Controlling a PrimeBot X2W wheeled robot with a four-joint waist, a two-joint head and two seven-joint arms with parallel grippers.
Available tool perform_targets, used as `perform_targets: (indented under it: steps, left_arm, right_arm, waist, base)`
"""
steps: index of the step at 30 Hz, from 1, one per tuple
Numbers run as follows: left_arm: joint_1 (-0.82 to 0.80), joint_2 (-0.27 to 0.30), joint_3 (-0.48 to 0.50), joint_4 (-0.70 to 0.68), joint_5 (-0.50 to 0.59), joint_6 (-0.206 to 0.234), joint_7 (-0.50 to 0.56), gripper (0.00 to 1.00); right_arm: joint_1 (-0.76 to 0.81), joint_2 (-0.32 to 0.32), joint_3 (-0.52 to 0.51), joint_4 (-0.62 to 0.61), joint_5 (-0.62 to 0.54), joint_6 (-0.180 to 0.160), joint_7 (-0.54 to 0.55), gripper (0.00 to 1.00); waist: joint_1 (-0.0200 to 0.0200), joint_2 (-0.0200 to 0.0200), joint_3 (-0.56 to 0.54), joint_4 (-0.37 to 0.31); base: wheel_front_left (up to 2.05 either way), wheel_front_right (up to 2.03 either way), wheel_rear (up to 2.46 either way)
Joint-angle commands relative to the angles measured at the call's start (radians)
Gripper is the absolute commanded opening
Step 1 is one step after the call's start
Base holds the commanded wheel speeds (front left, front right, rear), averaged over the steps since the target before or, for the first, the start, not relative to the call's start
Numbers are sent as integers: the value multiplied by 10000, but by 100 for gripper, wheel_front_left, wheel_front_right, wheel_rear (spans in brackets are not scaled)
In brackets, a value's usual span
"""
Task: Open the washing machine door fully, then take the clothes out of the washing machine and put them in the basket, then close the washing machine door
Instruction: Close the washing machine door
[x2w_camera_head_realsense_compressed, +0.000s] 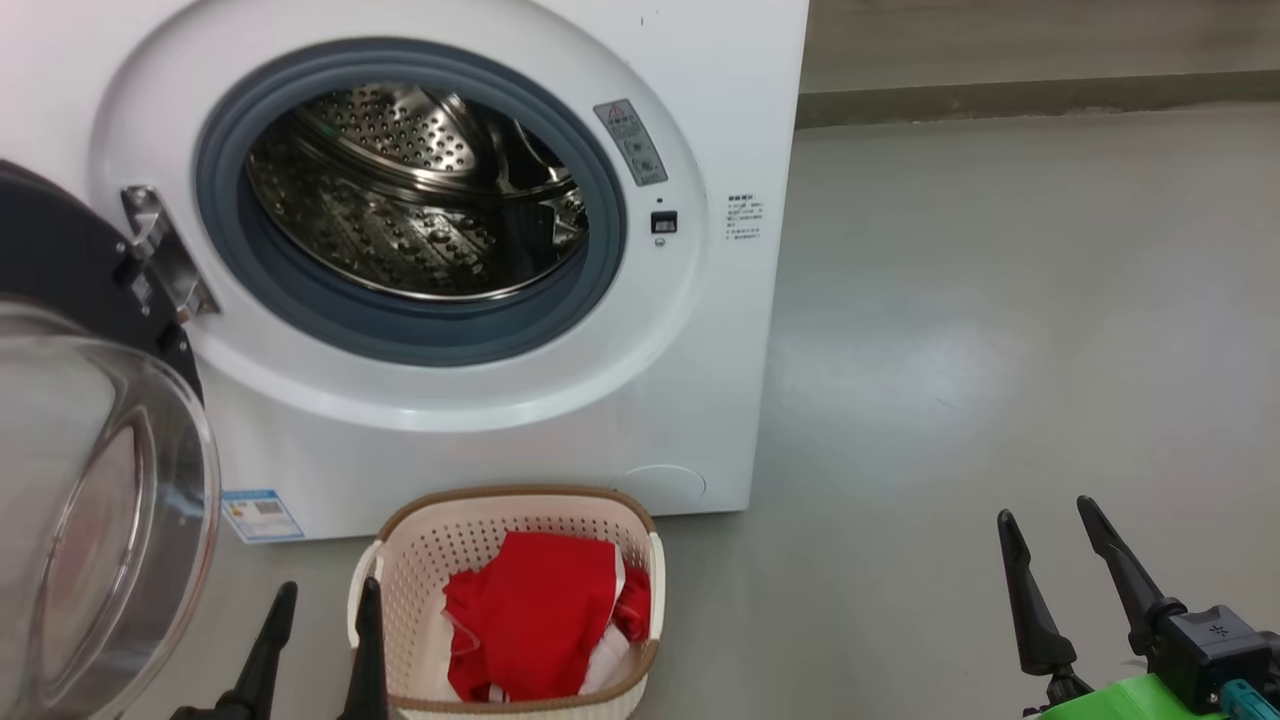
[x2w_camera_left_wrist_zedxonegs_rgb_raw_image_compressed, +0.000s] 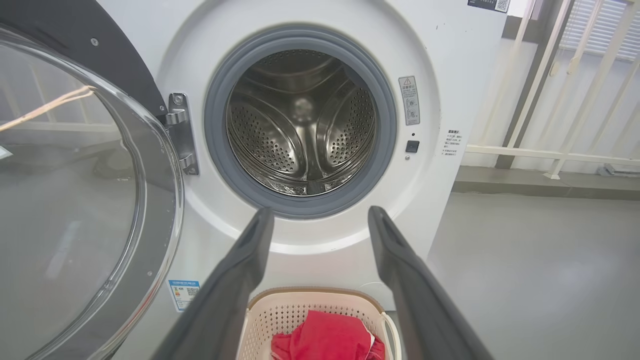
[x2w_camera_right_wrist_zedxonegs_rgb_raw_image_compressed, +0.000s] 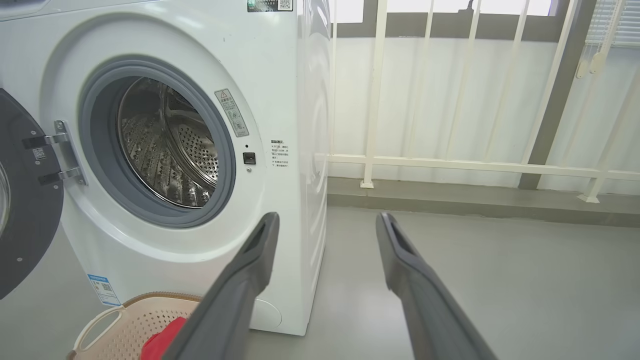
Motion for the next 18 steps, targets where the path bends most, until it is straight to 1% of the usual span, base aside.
perform_targets:
  steps: [1, 5, 8, 18]
  left_arm:
    - [-183, 144, 312, -321, -5, 15, -9, 100]
    - [-197, 184, 291, -357, -42, -7, -27, 100]
    - [-189, 189, 283, -319, -51, 48, 14, 100]
    - [-209, 204, 211, -233, -1, 205, -10, 100]
  right_arm:
    - [-241, -141, 256, -220, -104, 35, -63, 100]
    - [-259, -140, 253, -193, -89, 35, -63, 100]
    - [-261, -140, 251, -177, -73, 35, -63, 100]
    - [-242, -140, 303, -168, -30, 35, -63, 100]
  waist:
    - [0, 0, 8, 16]
    - [0, 0, 11, 53]
    - [0, 0, 0, 75]
    - [0, 0, -26, 124]
  base:
    - [-131, 131, 0]
    - [-97, 97, 0]
    - [-49, 49, 0]
    - [-3, 3, 0]
